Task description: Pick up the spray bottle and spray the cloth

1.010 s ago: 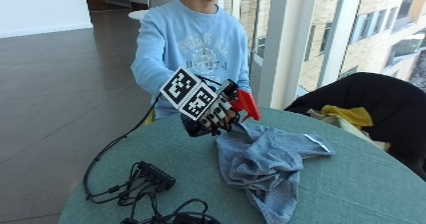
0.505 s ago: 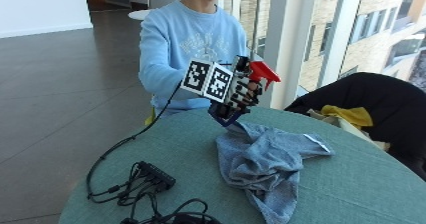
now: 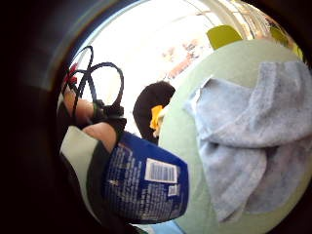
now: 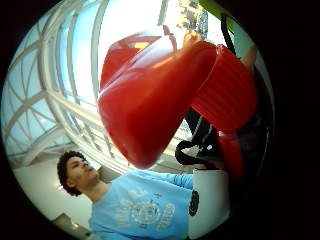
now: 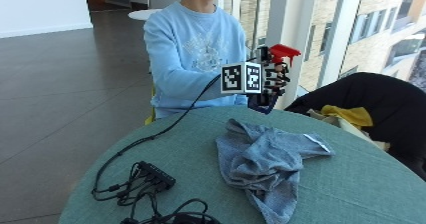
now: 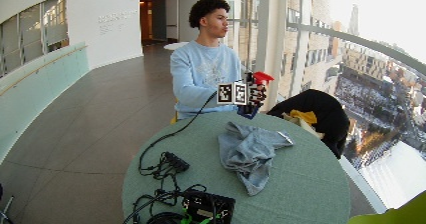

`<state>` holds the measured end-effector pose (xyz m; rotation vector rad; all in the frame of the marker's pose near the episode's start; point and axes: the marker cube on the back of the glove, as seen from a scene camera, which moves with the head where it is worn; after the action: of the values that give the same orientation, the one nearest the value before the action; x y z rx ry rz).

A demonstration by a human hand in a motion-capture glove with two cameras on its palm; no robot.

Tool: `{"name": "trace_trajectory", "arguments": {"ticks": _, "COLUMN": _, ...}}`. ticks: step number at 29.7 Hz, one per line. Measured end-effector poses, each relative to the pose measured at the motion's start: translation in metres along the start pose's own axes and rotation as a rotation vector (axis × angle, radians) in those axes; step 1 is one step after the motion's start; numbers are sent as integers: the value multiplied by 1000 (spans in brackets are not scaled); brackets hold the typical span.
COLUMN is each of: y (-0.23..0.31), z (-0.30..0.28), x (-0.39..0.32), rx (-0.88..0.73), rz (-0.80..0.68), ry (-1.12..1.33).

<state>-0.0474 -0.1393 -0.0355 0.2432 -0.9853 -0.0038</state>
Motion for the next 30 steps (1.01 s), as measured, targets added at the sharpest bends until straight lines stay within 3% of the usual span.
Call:
{"name": "trace_trajectory", "arguments": {"ticks": 15, "y": -2, "z": 93, "x": 3, "rx": -60, "rz": -153, "ry": -144}}
{"name": "trace_trajectory", "arguments": {"ticks": 30, "y": 8, "z": 123, "x": 29, "rx": -94, "rz": -139, "ry": -129}}
